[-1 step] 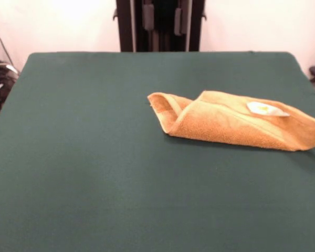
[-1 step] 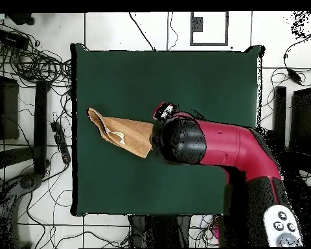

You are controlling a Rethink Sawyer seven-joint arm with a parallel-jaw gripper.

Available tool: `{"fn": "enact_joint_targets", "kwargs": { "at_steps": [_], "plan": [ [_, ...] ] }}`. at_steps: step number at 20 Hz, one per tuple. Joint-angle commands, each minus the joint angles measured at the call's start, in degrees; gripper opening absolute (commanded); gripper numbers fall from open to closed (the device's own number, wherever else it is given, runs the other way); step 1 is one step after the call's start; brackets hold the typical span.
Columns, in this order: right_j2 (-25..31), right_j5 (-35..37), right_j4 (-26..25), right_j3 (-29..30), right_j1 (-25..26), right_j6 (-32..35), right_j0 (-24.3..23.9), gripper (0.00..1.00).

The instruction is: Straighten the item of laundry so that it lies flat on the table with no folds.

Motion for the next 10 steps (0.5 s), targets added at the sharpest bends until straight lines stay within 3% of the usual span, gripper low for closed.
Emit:
{"fn": "enact_joint_targets", "kwargs": {
  "at_steps": [1,4,10],
  "plan": [
    [17.11,-5.49,-1.12,14.0,4.7,-16.14,-6.18,1.0],
    [23.47,-9.18,-3.28,15.84,6.59,-17.29,-10.72,1.0],
    [30.3,-13.96,-9.51,16.09,10.41,-15.27,-15.16,1.0]
  ]
}}
